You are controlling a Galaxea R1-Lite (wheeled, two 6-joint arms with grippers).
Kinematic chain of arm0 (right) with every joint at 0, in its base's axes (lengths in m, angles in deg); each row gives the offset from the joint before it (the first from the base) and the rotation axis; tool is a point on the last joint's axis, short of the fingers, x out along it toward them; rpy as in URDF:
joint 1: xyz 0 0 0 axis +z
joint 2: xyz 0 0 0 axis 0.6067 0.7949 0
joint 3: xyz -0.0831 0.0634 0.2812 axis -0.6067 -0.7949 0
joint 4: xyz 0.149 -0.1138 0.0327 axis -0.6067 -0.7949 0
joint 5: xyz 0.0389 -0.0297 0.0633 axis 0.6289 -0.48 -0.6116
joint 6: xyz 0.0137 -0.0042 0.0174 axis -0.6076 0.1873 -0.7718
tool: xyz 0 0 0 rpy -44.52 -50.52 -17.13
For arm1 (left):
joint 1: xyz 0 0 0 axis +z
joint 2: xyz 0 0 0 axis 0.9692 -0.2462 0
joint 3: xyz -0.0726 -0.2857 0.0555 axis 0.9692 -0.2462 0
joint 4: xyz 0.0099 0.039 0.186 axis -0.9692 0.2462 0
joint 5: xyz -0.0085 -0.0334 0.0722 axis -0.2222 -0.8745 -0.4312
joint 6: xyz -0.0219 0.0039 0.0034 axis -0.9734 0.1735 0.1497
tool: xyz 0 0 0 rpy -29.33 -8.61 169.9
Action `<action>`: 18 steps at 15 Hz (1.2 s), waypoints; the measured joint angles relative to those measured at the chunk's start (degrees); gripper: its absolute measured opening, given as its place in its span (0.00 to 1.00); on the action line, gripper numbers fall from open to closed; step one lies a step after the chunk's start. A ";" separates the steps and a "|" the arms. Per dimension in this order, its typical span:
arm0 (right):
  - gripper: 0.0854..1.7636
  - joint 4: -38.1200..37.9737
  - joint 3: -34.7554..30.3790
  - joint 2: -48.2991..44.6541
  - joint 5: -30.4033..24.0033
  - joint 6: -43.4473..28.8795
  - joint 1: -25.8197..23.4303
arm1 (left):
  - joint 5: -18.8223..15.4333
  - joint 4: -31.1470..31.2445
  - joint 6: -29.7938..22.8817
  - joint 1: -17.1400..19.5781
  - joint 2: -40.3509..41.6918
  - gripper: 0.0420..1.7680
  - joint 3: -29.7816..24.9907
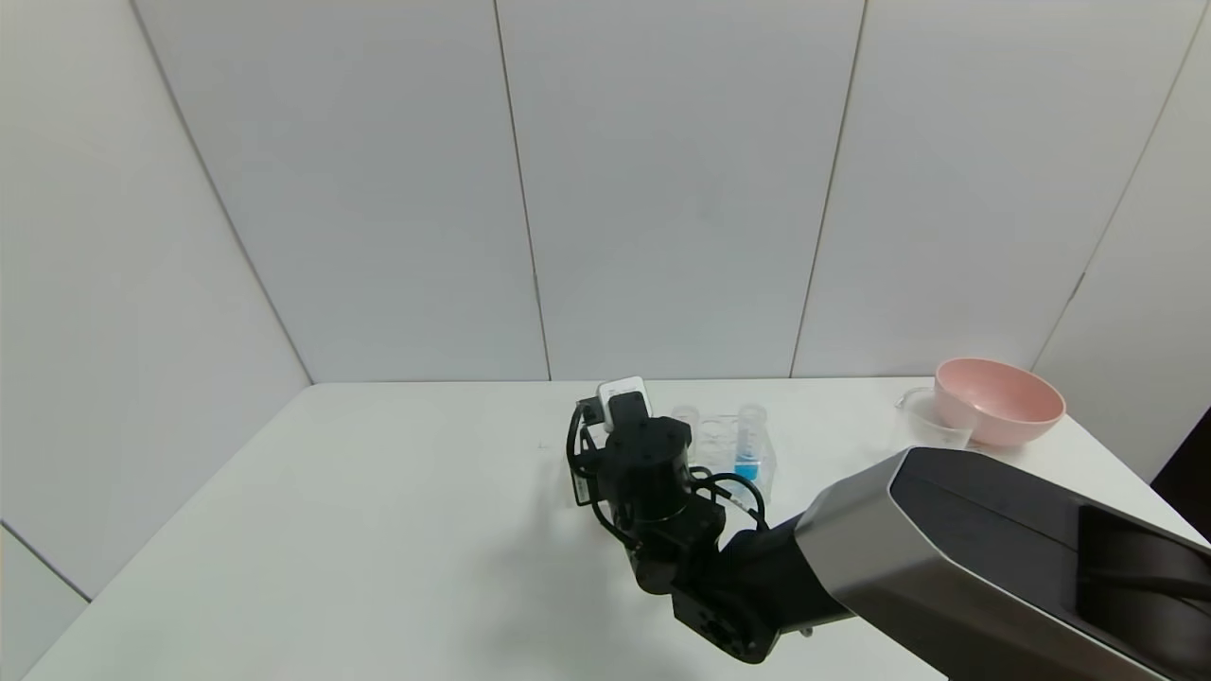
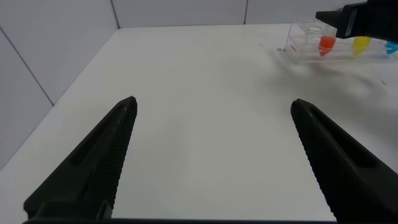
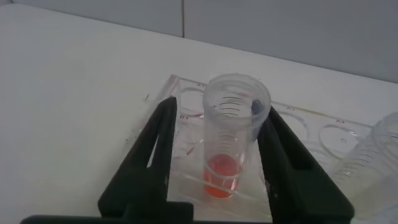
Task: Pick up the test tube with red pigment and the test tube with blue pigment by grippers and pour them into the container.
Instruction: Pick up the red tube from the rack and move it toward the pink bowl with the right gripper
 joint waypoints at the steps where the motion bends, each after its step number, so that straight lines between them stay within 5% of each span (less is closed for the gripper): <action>1: 0.43 -0.02 -0.06 -0.02 0.09 0.02 0.02 | 0.00 0.00 -0.02 0.00 0.00 1.00 0.00; 3: 0.25 -0.05 -0.17 -0.13 0.30 0.00 -0.06 | 0.00 0.00 -0.02 0.00 0.00 1.00 0.00; 18: 0.25 -2.16 -4.72 -13.76 0.71 1.43 2.95 | 0.00 0.00 -0.02 0.00 0.00 1.00 0.00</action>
